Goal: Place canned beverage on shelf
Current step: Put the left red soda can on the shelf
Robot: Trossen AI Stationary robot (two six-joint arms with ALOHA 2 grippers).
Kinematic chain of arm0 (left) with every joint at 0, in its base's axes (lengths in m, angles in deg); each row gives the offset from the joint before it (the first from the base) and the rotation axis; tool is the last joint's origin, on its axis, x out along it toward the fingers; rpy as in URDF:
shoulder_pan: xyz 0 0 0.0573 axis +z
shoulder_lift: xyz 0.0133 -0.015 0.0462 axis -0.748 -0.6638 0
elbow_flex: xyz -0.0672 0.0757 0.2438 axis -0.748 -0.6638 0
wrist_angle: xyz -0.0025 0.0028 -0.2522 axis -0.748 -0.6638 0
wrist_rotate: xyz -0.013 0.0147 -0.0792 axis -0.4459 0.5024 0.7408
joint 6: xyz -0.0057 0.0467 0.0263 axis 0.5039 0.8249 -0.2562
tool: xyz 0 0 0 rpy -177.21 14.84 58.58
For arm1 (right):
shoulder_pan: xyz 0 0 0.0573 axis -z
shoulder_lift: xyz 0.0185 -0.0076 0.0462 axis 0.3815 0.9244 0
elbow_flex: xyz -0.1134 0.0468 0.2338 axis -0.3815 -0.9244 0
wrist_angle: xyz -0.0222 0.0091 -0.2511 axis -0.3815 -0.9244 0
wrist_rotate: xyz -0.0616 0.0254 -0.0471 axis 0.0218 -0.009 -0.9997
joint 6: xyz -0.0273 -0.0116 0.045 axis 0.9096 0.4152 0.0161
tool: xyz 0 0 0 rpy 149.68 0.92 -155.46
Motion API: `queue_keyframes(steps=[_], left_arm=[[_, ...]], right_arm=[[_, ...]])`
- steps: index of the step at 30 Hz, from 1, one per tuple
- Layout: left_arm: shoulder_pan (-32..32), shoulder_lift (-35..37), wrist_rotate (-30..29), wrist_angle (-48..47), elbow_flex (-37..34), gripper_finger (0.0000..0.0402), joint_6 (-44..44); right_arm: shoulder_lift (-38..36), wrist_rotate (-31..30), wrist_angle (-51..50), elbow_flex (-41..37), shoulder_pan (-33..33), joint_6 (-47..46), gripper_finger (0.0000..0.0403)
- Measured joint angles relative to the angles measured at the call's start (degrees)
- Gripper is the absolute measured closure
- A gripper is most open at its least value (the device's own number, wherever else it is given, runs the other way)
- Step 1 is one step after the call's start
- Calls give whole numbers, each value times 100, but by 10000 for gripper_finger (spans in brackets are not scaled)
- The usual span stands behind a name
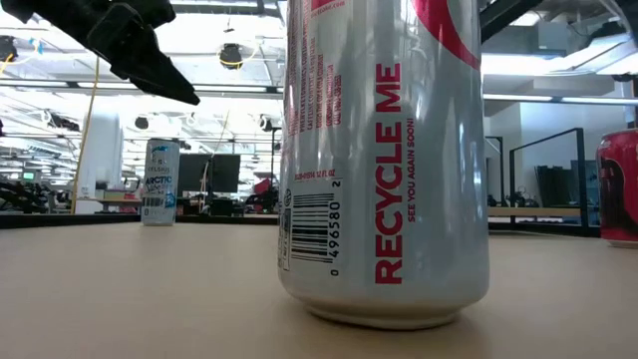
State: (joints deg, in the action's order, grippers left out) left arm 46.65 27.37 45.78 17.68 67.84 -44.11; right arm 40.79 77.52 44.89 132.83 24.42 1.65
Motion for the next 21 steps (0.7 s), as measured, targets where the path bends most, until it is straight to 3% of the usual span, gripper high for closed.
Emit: queue_keyframes(steps=[15,21], left_arm=[[269,2,114,-2,0,55,28],[267,0,210,-3,0,55,14]], right_arm=[[381,145,-106,236,44,12,126],[381,105,-107,238,57,7,92]])
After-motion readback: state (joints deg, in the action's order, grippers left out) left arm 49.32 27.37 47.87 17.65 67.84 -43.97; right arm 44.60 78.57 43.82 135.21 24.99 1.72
